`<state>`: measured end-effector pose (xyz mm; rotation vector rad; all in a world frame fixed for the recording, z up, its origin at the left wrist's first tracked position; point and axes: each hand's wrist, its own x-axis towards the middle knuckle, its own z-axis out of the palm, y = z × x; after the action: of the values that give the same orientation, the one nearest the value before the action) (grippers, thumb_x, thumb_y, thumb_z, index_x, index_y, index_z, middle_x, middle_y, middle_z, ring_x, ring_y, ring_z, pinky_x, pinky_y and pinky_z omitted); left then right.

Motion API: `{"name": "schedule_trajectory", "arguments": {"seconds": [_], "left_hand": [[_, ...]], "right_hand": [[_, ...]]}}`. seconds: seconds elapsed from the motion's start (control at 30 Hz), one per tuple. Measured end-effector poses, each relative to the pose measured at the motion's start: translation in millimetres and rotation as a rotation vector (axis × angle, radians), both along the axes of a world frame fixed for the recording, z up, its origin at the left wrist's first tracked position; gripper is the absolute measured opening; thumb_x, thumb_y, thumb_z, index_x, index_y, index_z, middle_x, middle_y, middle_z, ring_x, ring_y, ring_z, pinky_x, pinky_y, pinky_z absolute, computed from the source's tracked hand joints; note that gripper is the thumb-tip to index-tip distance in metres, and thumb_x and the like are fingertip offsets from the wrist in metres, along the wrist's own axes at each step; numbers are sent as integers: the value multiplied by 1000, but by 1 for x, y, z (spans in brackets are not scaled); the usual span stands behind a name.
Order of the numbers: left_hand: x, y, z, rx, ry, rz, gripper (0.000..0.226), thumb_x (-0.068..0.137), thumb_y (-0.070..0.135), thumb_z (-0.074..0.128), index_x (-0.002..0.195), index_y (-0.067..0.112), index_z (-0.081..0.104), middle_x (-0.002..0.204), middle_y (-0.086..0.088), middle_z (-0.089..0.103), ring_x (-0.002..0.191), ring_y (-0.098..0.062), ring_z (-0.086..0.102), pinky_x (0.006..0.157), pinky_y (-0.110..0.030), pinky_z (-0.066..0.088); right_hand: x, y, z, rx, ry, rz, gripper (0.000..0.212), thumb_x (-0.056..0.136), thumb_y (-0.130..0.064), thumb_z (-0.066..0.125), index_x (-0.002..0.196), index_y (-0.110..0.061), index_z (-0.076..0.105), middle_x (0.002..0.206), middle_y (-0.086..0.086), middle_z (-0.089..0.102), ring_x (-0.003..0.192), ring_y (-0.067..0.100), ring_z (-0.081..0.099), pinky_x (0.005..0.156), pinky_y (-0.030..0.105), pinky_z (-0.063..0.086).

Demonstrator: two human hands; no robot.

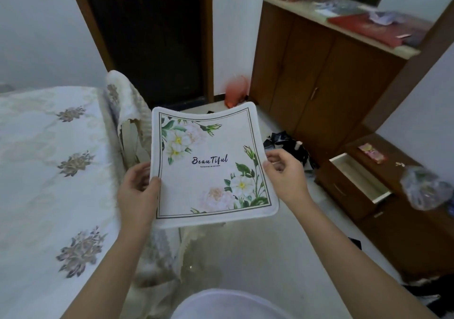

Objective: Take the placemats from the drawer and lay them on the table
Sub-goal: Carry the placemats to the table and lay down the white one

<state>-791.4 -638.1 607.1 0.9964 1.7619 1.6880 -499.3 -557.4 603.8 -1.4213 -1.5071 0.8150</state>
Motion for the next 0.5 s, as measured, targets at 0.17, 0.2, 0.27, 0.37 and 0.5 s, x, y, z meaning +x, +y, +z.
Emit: {"name": "schedule_trajectory", "arguments": {"seconds": [0.17,0.2,0.27,0.37,0.5], "left_hand": [[-28,40,6,5,0,91,34,88,-7,60,116,12,65,98,2,69,72,4,60,68,-11,52],[-36,45,4,0,-6,125,34,88,-6,61,116,13,66,98,1,70,74,-1,61,69,-13,53],[-56,50,-3,-24,-16,209,35,88,-4,61,115,16,67,100,-1,71,79,-10,62,71,-19,55],[-82,52,-12,-47,-44,393,35,87,-2,61,114,19,68,99,-2,72,83,-14,62,74,-27,56],[-95,44,-16,-51,-61,653,35,87,-3,60,113,18,68,100,-3,72,85,-13,62,75,-26,54]], "right_hand": [[-37,68,6,-47,32,80,15,92,-14,65,105,-21,68,93,-3,70,81,11,66,69,24,56],[-49,83,6,-54,35,115,15,92,-14,65,105,-21,68,93,-3,70,81,12,66,69,26,57],[-79,114,2,-60,27,201,15,92,-13,65,104,-21,68,91,-3,70,79,11,66,67,24,56],[-134,158,-6,-68,23,362,15,91,-12,65,104,-18,70,92,0,71,76,7,64,67,20,53],[-209,196,-11,-83,37,624,15,91,-11,65,100,-21,70,88,-5,70,73,3,62,67,22,55]]}}
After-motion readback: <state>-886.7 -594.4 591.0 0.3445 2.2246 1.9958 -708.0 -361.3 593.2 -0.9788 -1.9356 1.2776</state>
